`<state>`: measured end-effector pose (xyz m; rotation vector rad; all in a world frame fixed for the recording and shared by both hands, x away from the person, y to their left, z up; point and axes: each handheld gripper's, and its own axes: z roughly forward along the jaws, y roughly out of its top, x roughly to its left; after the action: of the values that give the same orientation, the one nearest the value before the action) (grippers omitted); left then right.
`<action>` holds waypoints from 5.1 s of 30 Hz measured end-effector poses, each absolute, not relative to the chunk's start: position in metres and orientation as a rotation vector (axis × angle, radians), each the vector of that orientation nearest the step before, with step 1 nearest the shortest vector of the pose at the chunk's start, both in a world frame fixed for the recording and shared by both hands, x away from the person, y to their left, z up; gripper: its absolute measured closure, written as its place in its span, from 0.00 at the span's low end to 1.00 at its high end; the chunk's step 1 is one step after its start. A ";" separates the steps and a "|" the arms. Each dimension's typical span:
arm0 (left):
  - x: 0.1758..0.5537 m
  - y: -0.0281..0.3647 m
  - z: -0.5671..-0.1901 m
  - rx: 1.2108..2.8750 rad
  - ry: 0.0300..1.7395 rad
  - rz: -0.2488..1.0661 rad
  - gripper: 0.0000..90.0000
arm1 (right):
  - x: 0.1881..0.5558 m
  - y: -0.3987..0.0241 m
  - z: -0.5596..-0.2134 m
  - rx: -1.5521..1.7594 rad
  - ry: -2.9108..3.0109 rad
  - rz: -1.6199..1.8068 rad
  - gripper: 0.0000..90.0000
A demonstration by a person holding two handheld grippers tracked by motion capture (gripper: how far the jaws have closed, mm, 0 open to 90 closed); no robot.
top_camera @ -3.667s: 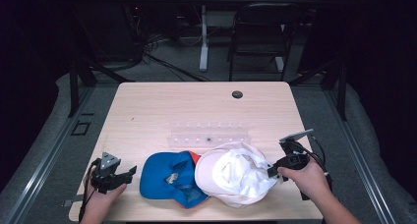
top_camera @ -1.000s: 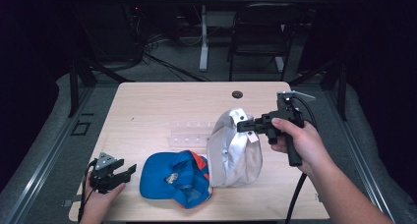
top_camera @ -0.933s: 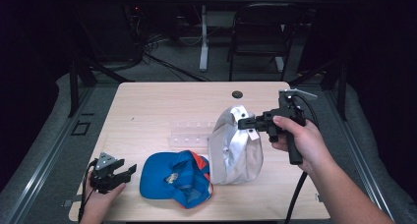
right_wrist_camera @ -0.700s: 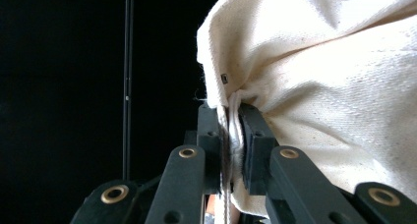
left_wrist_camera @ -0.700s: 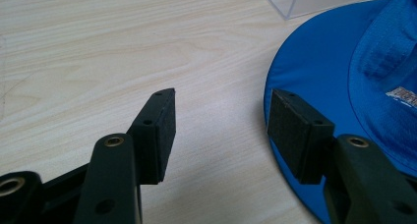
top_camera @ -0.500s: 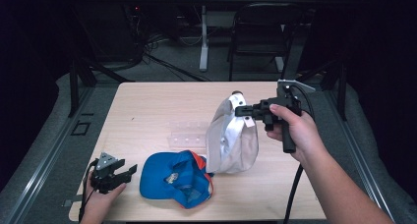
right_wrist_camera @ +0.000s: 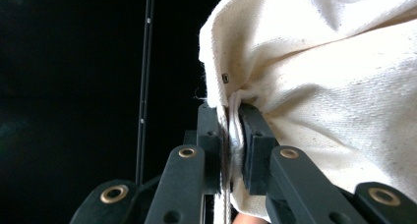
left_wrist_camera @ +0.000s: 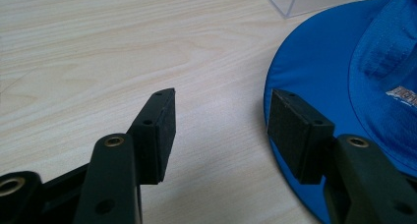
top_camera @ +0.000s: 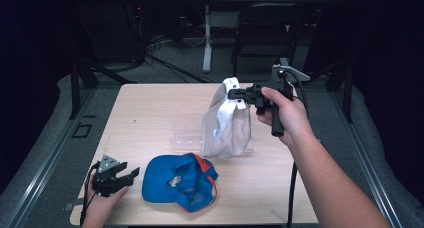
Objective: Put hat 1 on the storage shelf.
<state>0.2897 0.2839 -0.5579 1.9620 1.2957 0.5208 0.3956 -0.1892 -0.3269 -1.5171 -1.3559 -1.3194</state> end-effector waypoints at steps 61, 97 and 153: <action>0.329 0.145 -0.495 2.028 0.885 0.527 0.60 | 0.468 -0.109 -0.346 -1.588 -1.361 -1.298 0.89; 0.352 0.152 -0.515 1.966 0.950 0.451 0.92 | 0.461 -0.103 -0.361 -1.585 -1.412 -1.257 0.91; 0.321 0.194 -0.526 1.938 1.071 0.397 0.59 | 0.423 -0.154 -0.372 -1.670 -1.677 -1.282 0.67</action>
<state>0.3212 0.1935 -0.5258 1.9375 1.0710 0.3970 0.4235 -0.1539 -0.3718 -1.6704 -1.6767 -1.2817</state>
